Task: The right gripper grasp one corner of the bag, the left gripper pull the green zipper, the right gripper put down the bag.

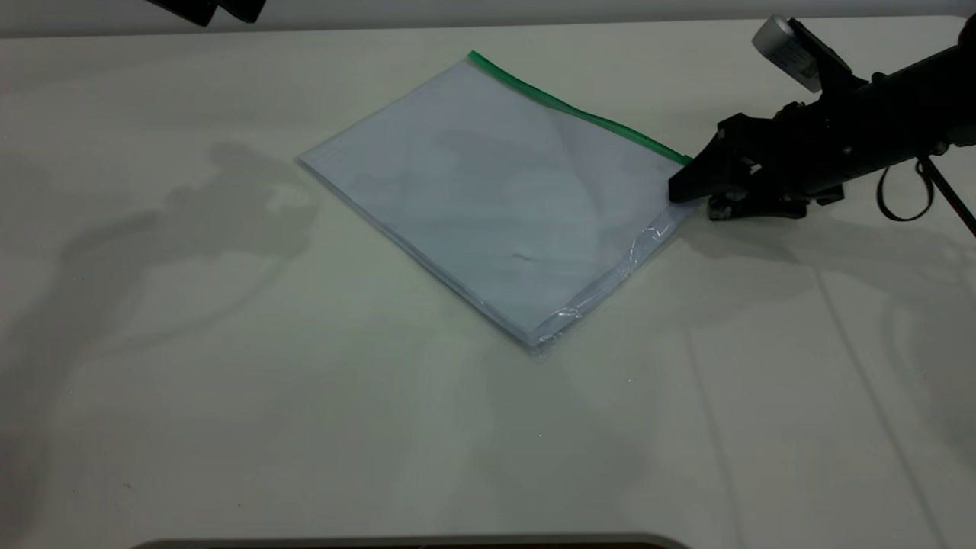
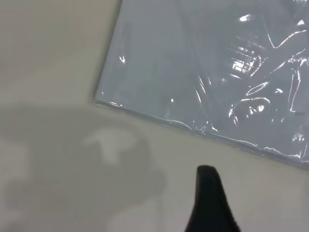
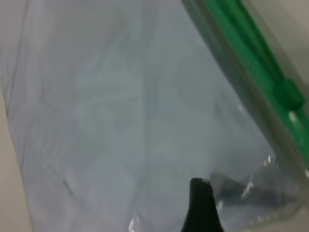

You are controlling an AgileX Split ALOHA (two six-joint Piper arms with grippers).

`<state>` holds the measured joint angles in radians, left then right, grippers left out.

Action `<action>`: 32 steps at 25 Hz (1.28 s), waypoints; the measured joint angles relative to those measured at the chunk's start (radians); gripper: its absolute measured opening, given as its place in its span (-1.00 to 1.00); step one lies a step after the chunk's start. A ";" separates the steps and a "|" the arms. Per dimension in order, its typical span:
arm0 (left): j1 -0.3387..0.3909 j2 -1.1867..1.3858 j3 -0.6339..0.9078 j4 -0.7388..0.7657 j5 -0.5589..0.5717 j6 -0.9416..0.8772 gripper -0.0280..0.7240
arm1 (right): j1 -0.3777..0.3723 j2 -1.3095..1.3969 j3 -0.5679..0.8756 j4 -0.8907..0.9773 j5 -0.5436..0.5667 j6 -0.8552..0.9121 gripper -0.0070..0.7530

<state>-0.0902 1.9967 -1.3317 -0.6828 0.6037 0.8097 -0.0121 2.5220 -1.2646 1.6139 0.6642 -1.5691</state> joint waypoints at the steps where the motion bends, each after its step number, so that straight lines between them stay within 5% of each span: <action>1: 0.000 0.000 0.000 0.000 0.000 0.000 0.58 | 0.000 0.008 -0.009 0.011 0.014 -0.007 0.60; 9: 0.000 0.000 0.000 0.000 -0.001 0.000 0.58 | 0.000 0.068 -0.034 0.125 0.149 -0.090 0.30; 16: 0.000 0.000 0.000 0.000 -0.005 0.001 0.58 | 0.000 0.069 -0.034 0.159 0.258 -0.158 -0.88; 22: 0.000 0.000 0.000 0.000 -0.007 0.185 0.58 | 0.001 0.070 -0.144 -0.046 0.430 -0.141 -0.89; 32: 0.000 0.001 0.000 -0.114 -0.007 0.528 0.58 | 0.140 0.070 -0.591 -0.765 0.482 0.345 -0.89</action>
<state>-0.0902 1.9979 -1.3317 -0.7972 0.5967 1.3374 0.1279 2.5918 -1.8554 0.8492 1.1464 -1.2244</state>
